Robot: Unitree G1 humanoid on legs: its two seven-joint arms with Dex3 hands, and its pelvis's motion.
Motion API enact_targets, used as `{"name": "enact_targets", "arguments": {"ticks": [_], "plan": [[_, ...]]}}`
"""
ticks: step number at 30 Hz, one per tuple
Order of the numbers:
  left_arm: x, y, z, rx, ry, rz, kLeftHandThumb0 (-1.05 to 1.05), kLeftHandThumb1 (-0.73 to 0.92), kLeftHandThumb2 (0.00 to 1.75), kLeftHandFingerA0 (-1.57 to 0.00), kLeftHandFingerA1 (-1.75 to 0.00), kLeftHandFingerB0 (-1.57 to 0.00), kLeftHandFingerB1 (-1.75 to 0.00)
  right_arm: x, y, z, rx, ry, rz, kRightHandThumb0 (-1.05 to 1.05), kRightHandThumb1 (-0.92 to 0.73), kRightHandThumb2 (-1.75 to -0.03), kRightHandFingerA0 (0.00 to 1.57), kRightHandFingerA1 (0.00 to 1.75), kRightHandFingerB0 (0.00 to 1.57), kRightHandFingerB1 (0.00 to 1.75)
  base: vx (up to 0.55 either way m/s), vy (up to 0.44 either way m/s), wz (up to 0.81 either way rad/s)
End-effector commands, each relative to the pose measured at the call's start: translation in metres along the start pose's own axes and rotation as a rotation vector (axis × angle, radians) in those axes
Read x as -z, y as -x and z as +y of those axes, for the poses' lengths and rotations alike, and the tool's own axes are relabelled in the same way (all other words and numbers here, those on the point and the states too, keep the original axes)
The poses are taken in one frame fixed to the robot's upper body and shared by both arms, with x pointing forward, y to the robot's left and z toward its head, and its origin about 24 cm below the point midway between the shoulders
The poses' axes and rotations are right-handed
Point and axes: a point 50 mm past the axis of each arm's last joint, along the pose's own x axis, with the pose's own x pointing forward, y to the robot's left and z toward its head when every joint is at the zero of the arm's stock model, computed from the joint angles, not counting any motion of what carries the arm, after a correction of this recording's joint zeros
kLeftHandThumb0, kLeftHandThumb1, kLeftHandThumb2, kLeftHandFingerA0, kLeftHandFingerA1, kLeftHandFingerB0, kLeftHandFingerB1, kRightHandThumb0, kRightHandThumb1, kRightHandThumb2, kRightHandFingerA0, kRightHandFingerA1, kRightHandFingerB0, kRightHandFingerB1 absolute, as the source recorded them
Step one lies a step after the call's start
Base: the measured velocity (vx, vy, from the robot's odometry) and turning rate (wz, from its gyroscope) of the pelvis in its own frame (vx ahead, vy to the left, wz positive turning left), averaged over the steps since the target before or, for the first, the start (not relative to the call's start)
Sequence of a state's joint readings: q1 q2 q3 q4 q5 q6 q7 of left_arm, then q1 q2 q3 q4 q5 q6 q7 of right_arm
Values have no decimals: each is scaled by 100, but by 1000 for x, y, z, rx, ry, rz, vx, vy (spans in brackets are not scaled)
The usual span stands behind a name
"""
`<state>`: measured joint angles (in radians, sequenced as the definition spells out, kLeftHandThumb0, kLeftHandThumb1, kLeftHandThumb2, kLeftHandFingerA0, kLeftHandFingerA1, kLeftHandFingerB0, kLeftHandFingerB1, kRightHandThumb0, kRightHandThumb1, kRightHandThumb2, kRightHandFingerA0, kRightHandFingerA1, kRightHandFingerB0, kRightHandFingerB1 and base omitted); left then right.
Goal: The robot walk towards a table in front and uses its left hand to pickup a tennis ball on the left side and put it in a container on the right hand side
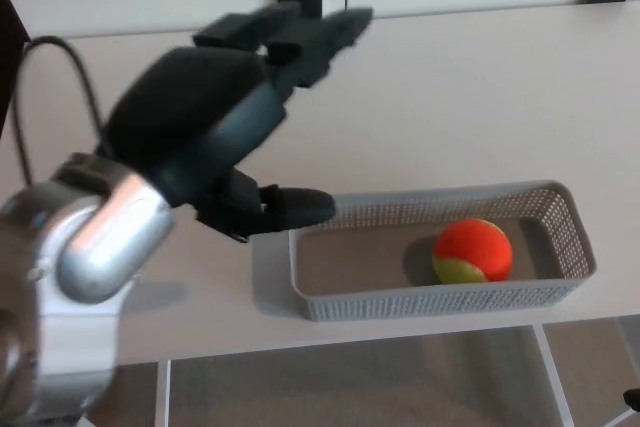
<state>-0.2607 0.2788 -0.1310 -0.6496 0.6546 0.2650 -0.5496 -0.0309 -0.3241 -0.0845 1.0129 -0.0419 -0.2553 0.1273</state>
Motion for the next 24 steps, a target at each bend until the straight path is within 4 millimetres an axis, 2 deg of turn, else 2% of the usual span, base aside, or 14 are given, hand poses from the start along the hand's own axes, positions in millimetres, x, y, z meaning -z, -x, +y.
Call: {"name": "enact_targets", "arguments": {"ticks": [1,2,5,6,7,8,9,10,11,13,14,15,16,24], "plan": [[38,161,63,-280,273,176,-70,42,82,-1,-32,-9,-19,31,15,-7,-12,38,90,-39,-44,-71,72,59,56,53,0,0,0],[51,188,60,-301,289,265,-69,42,82,-2,-36,-8,-24,37,19,-7,-16,44,108,-40,-44,-72,70,59,56,53,0,0,0],[70,235,41,-285,336,455,-70,43,82,-2,-37,-8,-25,52,28,-5,-26,51,142,-41,-43,-73,70,60,55,54,0,0,0],[74,250,30,-268,352,530,-75,47,62,-8,-39,-12,-22,56,31,-4,-30,65,152,-42,-44,-74,75,62,56,54,0,0,0],[76,266,20,-247,368,603,-75,47,62,-8,-39,-12,-22,59,33,-3,-33,81,160,-42,-44,-74,75,62,56,54,0,0,0],[79,277,11,-231,374,649,-76,44,70,-9,-43,-11,-23,61,34,-1,-34,74,164,-36,-53,-55,84,52,62,43,0,0,0],[82,288,1,-220,382,692,-68,42,79,-10,-49,-2,-36,63,36,1,-39,77,159,-42,-43,-74,73,62,55,54,0,0,0],[84,299,-11,-208,393,735,-68,42,79,-10,-49,-2,-36,63,38,3,-47,88,150,-42,-43,-74,73,62,55,54,0,0,0],[83,304,-17,-189,399,762,-35,24,86,-3,-52,0,-49,67,40,3,-47,87,161,-34,-53,-56,75,50,59,43,0,0,0],[81,315,-33,-113,418,840,-35,23,85,-4,-53,0,-49,70,43,4,-44,77,165,-32,-52,-55,79,51,60,44,0,0,0],[80,318,-38,-94,427,847,-66,44,57,-13,-44,-10,-29,71,43,4,-45,71,166,-33,-51,-55,78,51,60,44,0,0,0],[80,320,-41,-80,435,846,-66,44,57,-13,-44,-10,-29,71,44,4,-45,65,168,-33,-51,-55,78,51,60,44,0,0,0],[81,325,-52,-19,395,857,-75,46,81,-7,-47,0,-31,73,45,5,-48,55,166,-34,-53,-55,78,51,61,44,0,0,0],[72,332,-100,189,395,881,-76,46,86,-1,-48,-6,-34,73,43,4,-35,66,180,-37,-55,-55,81,51,62,43,0,0,0]]}}
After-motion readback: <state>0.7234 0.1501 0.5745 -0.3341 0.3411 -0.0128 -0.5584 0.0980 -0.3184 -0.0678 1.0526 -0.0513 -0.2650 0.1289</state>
